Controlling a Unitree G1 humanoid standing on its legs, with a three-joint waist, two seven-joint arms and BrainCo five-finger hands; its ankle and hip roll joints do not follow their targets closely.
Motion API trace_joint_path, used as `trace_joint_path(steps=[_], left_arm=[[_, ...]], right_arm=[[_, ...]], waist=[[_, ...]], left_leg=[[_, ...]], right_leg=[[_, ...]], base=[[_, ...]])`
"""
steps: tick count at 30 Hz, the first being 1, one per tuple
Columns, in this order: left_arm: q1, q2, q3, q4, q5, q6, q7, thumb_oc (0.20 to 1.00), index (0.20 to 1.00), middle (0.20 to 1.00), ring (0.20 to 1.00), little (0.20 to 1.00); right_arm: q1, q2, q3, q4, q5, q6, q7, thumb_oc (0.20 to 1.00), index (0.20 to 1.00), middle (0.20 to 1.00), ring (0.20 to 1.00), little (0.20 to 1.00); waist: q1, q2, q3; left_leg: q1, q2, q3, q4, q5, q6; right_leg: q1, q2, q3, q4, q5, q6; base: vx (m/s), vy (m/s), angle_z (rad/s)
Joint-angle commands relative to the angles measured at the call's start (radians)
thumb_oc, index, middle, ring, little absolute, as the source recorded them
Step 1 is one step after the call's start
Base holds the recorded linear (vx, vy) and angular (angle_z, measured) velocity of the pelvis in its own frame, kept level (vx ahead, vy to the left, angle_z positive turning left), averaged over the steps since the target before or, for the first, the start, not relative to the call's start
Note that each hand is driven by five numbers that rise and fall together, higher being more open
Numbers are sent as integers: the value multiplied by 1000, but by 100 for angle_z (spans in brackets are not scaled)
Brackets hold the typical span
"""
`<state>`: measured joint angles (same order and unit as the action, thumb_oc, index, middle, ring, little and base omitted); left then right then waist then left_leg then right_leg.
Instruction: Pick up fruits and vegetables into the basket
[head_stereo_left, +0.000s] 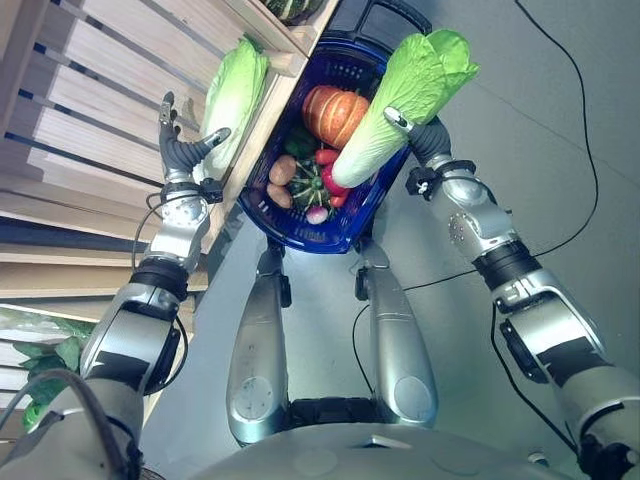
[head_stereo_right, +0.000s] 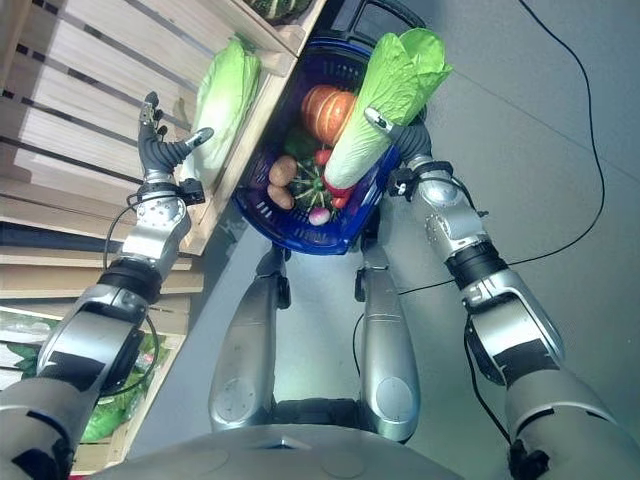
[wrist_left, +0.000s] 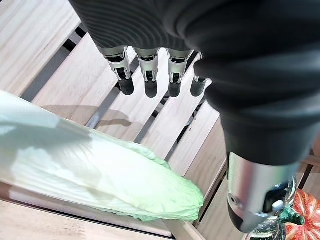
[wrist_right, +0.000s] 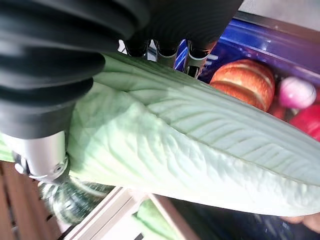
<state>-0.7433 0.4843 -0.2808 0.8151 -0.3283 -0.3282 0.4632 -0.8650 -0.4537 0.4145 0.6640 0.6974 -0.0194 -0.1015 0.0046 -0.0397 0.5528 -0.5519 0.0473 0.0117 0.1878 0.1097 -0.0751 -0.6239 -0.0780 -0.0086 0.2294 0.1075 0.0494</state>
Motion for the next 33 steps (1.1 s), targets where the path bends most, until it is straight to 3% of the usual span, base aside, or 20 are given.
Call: trace_joint_path(steps=[1,14,23,33], left_arm=[[-27,8,-4,20,-36,-26,-8,1000,1000,1000,1000,1000],[-118,-32,-62,84,-65,-65,-40,1000,1000,1000,1000,1000],[-120,-60,-81,62,-68,-92,-15,1000,1000,1000,1000,1000],[-114,-93,-100,26,-66,-111,25,1000,1000,1000,1000,1000]], right_arm=[[-45,-12,20,-29,40,-11,15,200,200,200,200,200],[-223,45,-6,481,88,72,173,200,200,200,200,200],[-237,56,-42,585,124,99,186,200,200,200,200,200],[-256,53,-63,636,92,126,135,200,200,200,200,200]], waist=[[-1,53,-33],[47,101,-33],[59,128,-33],[62,153,-33]], left_leg=[[-43,-76,-33,59,-68,5],[-98,-96,-57,91,-66,14],[-133,-108,-63,101,-61,16],[-169,-111,-64,103,-50,17]], right_leg=[[14,25,-88,98,-131,12],[-42,16,-107,145,-140,6],[-77,11,-110,164,-142,7],[-122,9,-104,178,-139,8]], base=[[20,-34,4],[5,-14,5],[-2,8,3],[0,0,0]])
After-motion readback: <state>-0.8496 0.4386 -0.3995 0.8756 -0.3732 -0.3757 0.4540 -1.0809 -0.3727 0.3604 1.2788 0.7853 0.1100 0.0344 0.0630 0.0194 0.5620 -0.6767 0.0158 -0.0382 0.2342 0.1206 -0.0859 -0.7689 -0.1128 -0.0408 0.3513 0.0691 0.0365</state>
